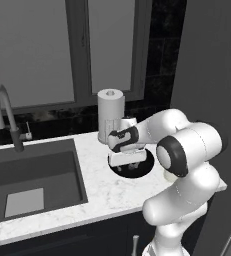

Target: Grab a lemon wedge from the fridge and one ice cube from the ice bowl, and put them in the glass of lemonade.

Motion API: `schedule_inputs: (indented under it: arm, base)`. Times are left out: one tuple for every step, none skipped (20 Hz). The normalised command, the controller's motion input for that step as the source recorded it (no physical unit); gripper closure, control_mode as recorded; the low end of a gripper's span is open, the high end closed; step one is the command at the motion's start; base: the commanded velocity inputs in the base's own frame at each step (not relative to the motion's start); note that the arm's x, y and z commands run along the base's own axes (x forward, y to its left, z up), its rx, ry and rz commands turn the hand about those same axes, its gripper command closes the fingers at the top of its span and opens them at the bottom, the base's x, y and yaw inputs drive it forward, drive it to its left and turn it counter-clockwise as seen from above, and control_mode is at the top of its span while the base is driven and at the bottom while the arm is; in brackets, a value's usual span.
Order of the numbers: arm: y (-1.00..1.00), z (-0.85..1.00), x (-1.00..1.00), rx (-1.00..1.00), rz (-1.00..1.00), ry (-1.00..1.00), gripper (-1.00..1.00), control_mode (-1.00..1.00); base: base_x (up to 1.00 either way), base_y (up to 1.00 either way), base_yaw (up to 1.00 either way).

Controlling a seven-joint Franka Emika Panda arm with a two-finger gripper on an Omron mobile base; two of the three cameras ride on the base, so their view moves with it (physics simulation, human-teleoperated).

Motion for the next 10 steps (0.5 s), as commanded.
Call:
schedule_inputs:
  arm:
    - [0.00,-0.08,0.00,0.00,0.00,0.00,-1.00,-1.00]
    - [0.00,-0.11,0.00,0.00,0.00,0.00,-1.00,-1.00]
    - [0.00,-0.15,0.00,0.00,0.00,0.00,-1.00,-1.00]
    - [0.00,-0.13,0.00,0.00,0.00,0.00,-1.00,-1.00]
    - [0.00,-0.09,0.00,0.00,0.00,0.00,-1.00,-1.00]
    - [0.00,-0.06,0.00,0.00,0.00,0.00,-1.00,-1.00]
    - [0.00,-0.06,0.00,0.00,0.00,0.00,-1.00,-1.00]
    - [0.00,-0.04,0.00,0.00,0.00,0.00,-1.00,-1.00]
    - [0.00,-0.04,0.00,0.00,0.00,0.00,-1.00,-1.00]
    - [0.00,0.00,0.00,0.00,0.00,0.00,-1.00,-1.00]
  base:
    - [0.00,0.00,0.00]
    - [0.00,0.00,0.00]
    - [0.00,0.00,0.00]
    - [0.00,0.00,0.00]
    - [0.00,0.00,0.00]
    - [0.00,0.00,0.00]
    - [0.00,0.00,0.00]
    - [0.00,0.00,0.00]
    - [0.00,0.00,0.00]
    - [0.00,0.00,0.00]
